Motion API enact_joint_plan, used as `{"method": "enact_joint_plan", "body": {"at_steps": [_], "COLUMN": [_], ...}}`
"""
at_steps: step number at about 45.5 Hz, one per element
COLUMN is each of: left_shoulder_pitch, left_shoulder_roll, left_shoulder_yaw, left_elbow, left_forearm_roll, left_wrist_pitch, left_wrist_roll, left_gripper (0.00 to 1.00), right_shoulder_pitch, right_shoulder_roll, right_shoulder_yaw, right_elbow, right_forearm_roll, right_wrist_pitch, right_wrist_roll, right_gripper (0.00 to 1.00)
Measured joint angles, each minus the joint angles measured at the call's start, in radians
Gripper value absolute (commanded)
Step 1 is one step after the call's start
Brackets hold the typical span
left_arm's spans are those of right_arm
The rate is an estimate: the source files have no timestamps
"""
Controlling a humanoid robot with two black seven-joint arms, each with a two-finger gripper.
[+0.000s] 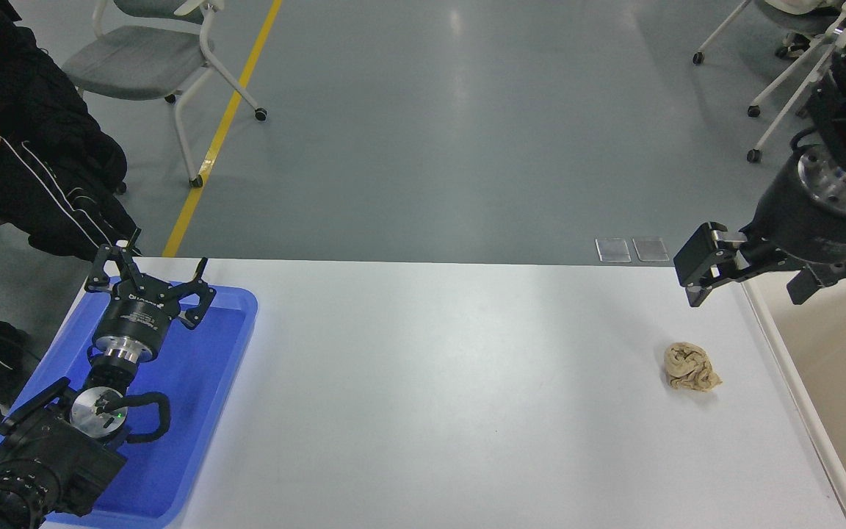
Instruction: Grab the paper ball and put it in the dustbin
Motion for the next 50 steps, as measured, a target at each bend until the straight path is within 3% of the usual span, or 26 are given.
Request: {"method": "enact_joint_plan", "body": {"at_steps": [50], "left_shoulder_pitch": [-0.002], "left_shoulder_roll": [-0.003], "left_shoulder_yaw": [0.0], "left_elbow": [0.0], "left_forearm_roll": [0.0], "left_wrist_pitch": [0.0], "left_wrist_roll": [-0.004], "left_gripper": [1.0], "right_shoulder_pitch": [-0.101], "right_shoulder_roll": [0.028], "right_shoulder_yaw": [0.039], "right_elbow": [-0.035], "right_forearm_roll": [-0.022], "right_wrist_pitch": [-0.117], "right_wrist_roll": [0.008], "right_gripper": [1.0]}}
